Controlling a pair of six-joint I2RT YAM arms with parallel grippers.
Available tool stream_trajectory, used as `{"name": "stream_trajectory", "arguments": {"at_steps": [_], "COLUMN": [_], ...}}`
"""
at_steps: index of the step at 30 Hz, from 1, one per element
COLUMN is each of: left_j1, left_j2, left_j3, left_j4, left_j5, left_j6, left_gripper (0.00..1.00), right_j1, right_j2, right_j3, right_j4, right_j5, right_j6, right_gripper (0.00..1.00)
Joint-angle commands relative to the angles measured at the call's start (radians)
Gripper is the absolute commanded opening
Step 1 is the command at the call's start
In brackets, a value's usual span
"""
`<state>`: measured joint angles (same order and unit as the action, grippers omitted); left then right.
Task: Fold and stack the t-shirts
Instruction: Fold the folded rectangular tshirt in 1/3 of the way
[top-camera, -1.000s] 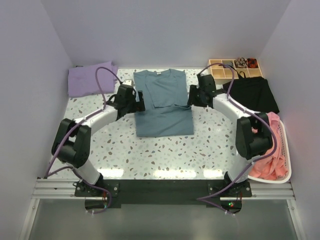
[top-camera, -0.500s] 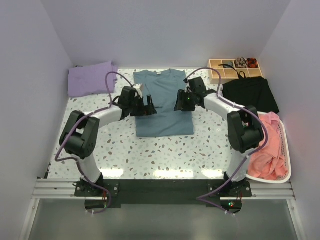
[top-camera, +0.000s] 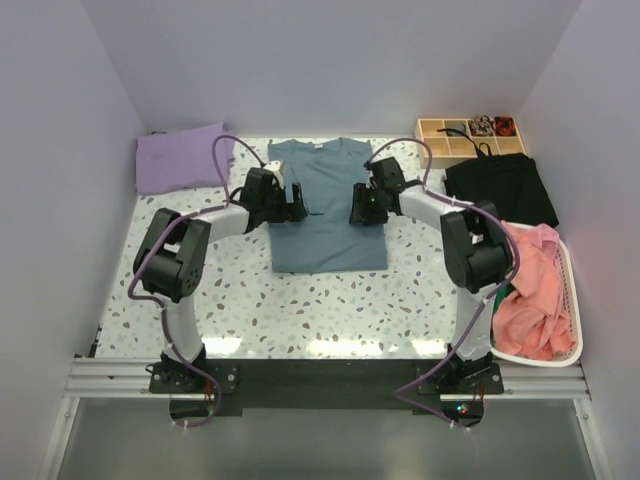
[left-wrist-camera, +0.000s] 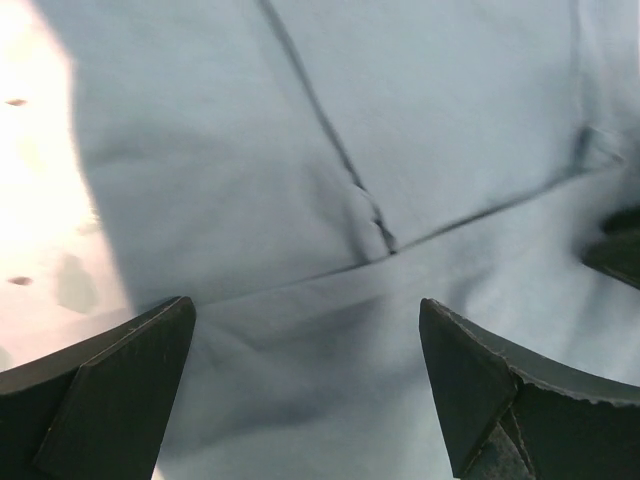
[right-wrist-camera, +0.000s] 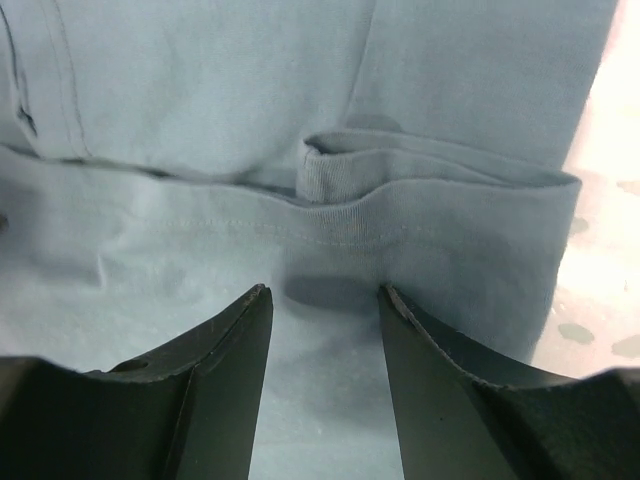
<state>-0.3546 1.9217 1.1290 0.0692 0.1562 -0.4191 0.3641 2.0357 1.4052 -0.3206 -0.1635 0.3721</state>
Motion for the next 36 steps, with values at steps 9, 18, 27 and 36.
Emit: {"name": "stream_trajectory", "arguments": {"at_steps": [9, 18, 27, 36], "left_j1": [0.019, 0.008, -0.04, -0.043], "left_j2": [-0.148, -0.361, -0.357, -0.215], "left_j3": [-0.106, -0.182, -0.347, -0.379], "left_j4": [0.115, 0.049, 0.21, 0.23], "left_j5": [-0.261, -0.035, 0.154, 0.056], "left_j6": [0.043, -0.02, -0.095, -0.08], "left_gripper": [1.0, 1.0, 1.0, 1.0], "right_j1": [-0.004, 0.123, 0.194, 0.196], "right_j2": [-0.287, -0.292, -0.33, -0.324], "right_j3": [-0.106, -0.124, -0.356, -0.445], "right_j4": [0.066, -0.049, 0.078, -0.001], "right_j5": [-0.005, -0.056, -0.025, 0.067], "right_j6": [-0.133, -0.082, 0.05, 0.063], "right_gripper": [0.54, 0.54, 0.54, 0.53]}}
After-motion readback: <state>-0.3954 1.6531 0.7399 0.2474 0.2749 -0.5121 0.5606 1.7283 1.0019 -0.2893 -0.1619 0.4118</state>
